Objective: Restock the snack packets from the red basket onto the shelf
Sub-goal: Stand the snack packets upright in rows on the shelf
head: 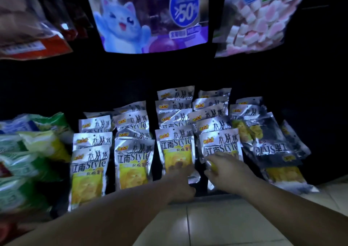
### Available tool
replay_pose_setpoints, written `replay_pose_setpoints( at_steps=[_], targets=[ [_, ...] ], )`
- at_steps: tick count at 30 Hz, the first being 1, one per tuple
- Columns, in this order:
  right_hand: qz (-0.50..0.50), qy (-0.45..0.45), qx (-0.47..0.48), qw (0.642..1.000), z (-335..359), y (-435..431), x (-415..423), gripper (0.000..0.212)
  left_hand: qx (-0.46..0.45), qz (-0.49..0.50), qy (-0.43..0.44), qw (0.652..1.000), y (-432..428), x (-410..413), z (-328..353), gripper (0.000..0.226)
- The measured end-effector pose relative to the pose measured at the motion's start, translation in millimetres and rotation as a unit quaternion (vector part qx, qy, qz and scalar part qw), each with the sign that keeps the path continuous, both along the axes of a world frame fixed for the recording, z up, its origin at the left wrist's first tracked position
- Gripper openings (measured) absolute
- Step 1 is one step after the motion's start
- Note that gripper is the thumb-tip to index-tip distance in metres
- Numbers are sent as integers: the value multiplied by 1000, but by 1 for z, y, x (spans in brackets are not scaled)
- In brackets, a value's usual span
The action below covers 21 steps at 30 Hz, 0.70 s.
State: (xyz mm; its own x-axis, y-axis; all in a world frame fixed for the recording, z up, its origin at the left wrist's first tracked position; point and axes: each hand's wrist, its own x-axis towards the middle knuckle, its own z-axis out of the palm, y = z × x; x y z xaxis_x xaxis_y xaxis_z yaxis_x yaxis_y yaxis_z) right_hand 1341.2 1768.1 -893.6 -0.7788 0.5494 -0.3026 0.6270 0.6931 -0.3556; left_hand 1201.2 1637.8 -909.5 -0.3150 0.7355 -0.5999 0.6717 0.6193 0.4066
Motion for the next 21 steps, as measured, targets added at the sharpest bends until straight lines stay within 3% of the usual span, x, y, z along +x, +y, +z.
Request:
replay_pose_setpoints(
  at_steps=[2,4,10,16,21],
  targets=[
    [51,-19,44,998,-2,-1,-4,55,-22,-30,45,998,-4,-11,-2,76],
    [55,-30,41,997,-5,8,-9,61,-36,-36,36,998,0,-24,-3,83],
    [57,-48,44,996,-10,35,-19,50,-35,-32,-26,999,10,-34,-12,85],
    [32,-12,39,999,-14,42,-18,50,43,20,-46,998,16,-32,-9,77],
    [-21,-3,20,1000,24,44,5,48,85,45,-103,990,30,-16,18,74]
  ],
)
